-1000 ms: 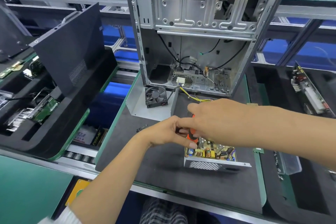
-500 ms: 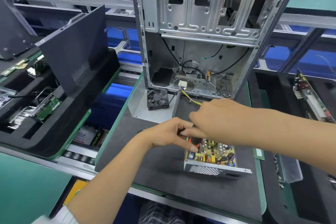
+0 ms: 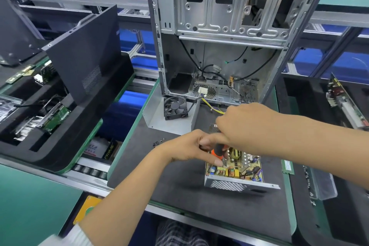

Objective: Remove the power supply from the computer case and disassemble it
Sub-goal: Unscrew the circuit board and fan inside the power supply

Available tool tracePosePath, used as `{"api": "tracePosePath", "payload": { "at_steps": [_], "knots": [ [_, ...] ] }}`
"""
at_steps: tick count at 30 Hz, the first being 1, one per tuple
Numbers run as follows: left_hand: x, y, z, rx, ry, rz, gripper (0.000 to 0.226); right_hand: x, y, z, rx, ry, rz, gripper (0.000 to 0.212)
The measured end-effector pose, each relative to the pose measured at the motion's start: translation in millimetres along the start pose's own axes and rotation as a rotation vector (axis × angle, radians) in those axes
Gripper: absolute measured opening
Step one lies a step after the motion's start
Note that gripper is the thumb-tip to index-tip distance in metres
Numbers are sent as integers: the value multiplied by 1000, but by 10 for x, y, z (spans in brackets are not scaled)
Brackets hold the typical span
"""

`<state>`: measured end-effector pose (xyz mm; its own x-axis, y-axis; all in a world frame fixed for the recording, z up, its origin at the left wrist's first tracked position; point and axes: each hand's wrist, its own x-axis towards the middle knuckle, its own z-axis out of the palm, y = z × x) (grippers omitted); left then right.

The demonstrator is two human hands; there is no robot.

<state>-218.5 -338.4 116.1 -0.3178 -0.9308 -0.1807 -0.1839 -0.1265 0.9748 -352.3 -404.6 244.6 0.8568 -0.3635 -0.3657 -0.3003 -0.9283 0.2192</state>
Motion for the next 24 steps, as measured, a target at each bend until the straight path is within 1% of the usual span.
{"api": "tracePosePath", "payload": {
  "at_steps": [1,2,4,7,9,10,11,12,13,14,15,17,19,20,22,24],
  "knots": [
    [7,2,6,-6,-32,-6,32,12,-24,5,-9,0,0,44],
    [7,2,1,3,-53,1,25,14,-45,4,-3,-17,-20,42],
    [21,-15,8,-41,-23,-16,30,6,-44,18,27,-51,-93,34],
    [28,-58,9,-75,37,-34,29,25,-3,70,4,-78,-206,21],
    [25,-66,-14,-84,29,-29,35,39,18,88,-25,-99,-257,28],
    [15,-58,-21,-75,14,-21,32,39,19,84,-22,-105,-280,31],
    [17,-92,-28,-73,-3,-35,24,45,17,85,-17,-95,-305,33],
    [7,-103,-50,-58,-15,-39,8,50,10,83,-16,-95,-321,32],
    [14,-117,-51,-56,16,-51,13,59,10,94,-2,-94,-331,32],
    [8,-110,-43,-28,48,-45,21,65,15,97,31,-93,-325,31],
    [3,-100,-33,-38,61,-52,23,66,24,95,78,-74,-307,31],
    [-15,-59,-39,-37,68,-43,12,54,51,57,126,31,-222,43],
    [-18,-47,-52,-29,51,-44,15,31,51,-5,45,129,-113,55],
    [-24,-27,-52,-33,42,-49,18,22,34,-19,1,148,-80,54],
    [-19,-22,-39,-69,29,-52,20,32,-6,6,-59,157,-71,44],
    [-16,-7,-30,-86,56,-25,27,49,-15,61,-86,154,-95,26]
  ]
}}
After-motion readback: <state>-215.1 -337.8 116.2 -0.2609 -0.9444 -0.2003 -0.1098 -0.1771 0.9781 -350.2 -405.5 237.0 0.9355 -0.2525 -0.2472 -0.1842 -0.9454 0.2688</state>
